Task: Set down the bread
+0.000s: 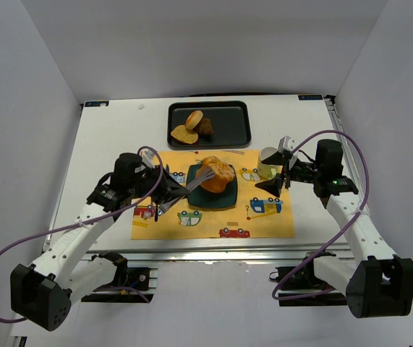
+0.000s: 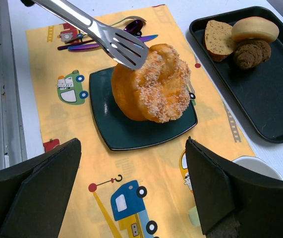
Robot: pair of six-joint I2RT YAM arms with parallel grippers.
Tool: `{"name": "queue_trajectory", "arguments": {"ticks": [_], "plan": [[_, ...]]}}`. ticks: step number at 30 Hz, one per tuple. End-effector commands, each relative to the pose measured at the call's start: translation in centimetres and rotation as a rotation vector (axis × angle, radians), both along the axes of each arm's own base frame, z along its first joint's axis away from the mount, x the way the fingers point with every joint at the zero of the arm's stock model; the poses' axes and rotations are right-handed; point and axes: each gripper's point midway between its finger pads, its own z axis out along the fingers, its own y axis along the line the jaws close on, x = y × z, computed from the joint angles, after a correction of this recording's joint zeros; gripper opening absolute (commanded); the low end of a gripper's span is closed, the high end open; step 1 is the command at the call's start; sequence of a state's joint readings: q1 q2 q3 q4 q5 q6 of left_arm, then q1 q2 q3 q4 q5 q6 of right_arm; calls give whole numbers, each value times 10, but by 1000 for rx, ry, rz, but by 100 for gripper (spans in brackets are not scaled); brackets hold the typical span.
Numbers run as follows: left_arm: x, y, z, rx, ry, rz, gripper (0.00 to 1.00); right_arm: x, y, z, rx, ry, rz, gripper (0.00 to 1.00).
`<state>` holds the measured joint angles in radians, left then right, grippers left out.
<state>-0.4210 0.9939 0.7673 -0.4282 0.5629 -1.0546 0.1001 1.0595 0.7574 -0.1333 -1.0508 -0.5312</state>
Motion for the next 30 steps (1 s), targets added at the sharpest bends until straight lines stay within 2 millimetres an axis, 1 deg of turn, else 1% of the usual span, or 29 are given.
{"name": "queue_trajectory", "arguments": {"ticks": [1, 6, 8, 11, 14, 15, 23, 29, 30], "plan": [[-12, 8, 10, 25, -6, 4, 27, -2, 1, 8, 10, -22, 17, 89], [-20, 13, 11, 25, 0, 17, 30, -3, 2, 8, 18, -20, 23, 89], [-21, 14, 10, 26, 4, 21, 34, -3, 2, 8, 19, -20, 24, 89], [-23, 15, 12, 28, 1, 23, 35, -4, 2, 8, 18, -20, 23, 90], [-24, 16, 13, 31, 2, 25, 42, -4, 2, 8, 20, -18, 25, 89], [-25, 16, 15, 30, -1, 25, 45, -4, 2, 8, 20, -19, 27, 89], [-28, 18, 20, 46, 6, 20, 47, -3, 2, 9, 22, -19, 28, 89], [-36, 22, 29, 49, 6, 19, 47, -3, 2, 8, 22, -15, 29, 89], [-38, 23, 28, 57, 16, 19, 47, -3, 3, 8, 23, -15, 32, 89]]}}
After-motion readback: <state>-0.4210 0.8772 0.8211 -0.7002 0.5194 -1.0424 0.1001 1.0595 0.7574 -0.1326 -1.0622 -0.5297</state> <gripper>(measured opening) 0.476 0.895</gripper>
